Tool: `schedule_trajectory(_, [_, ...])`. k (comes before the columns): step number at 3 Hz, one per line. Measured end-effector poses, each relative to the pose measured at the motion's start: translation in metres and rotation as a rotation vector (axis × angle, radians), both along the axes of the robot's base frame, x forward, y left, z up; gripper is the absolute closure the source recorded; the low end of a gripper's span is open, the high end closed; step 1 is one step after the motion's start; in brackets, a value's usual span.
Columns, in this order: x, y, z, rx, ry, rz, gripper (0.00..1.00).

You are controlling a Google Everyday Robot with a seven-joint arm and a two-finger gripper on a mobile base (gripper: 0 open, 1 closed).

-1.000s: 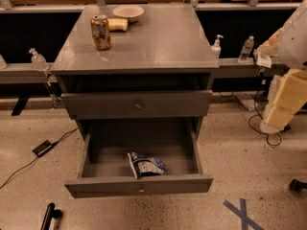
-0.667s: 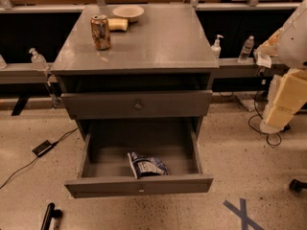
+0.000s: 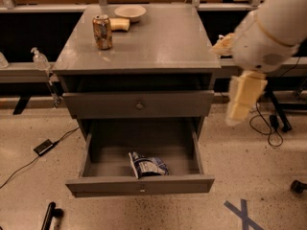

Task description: Pick blue chip bag from middle drawer and place on counter

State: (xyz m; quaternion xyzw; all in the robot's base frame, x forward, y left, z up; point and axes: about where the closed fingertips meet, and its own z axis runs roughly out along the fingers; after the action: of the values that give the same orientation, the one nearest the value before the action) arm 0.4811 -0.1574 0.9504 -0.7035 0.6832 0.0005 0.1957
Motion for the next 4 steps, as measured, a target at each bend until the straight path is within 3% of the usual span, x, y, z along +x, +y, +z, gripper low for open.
schedule_trajectory(1, [0.039,0.107,-0.050,-0.038,-0.058,0.317,0.00])
schedule_trajectory(2, [0.050,0.155,-0.123,-0.103,0.031,0.412,0.00])
schedule_trajectory(4, [0.053,0.158,-0.140,-0.148,0.049,0.452,0.00])
